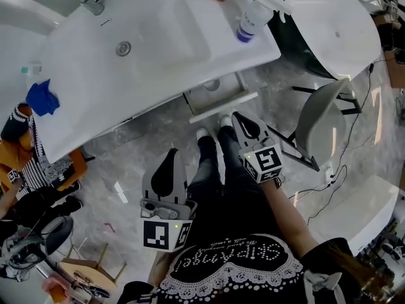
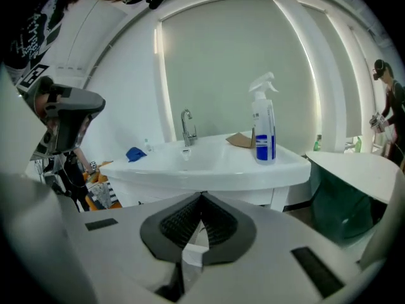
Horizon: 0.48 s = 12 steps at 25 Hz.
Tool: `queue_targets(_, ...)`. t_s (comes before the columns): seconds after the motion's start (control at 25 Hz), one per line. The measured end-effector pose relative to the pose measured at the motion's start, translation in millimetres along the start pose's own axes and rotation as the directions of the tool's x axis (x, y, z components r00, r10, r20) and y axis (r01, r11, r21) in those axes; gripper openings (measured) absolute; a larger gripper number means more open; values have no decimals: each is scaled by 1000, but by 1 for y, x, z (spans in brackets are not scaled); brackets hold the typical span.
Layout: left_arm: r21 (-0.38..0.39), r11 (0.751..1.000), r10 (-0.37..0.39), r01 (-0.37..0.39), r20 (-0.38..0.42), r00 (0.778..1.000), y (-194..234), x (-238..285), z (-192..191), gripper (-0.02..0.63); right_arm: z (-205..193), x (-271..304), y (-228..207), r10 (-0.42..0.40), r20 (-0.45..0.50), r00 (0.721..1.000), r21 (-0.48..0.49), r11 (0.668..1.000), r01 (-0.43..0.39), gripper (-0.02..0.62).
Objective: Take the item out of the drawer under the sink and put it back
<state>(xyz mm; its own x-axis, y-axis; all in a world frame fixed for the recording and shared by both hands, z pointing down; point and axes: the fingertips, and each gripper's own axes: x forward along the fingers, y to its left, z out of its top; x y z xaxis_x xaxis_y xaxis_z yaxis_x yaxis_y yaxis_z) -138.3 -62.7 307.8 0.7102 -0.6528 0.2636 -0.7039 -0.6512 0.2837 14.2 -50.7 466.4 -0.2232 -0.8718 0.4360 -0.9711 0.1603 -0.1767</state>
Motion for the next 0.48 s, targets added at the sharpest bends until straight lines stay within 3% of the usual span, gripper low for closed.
queue_targets(0.48, 69, 997, -20, 17, 46, 999, -7, -14, 28, 3, 52, -19, 23, 56, 82, 995, -51, 997, -51, 18)
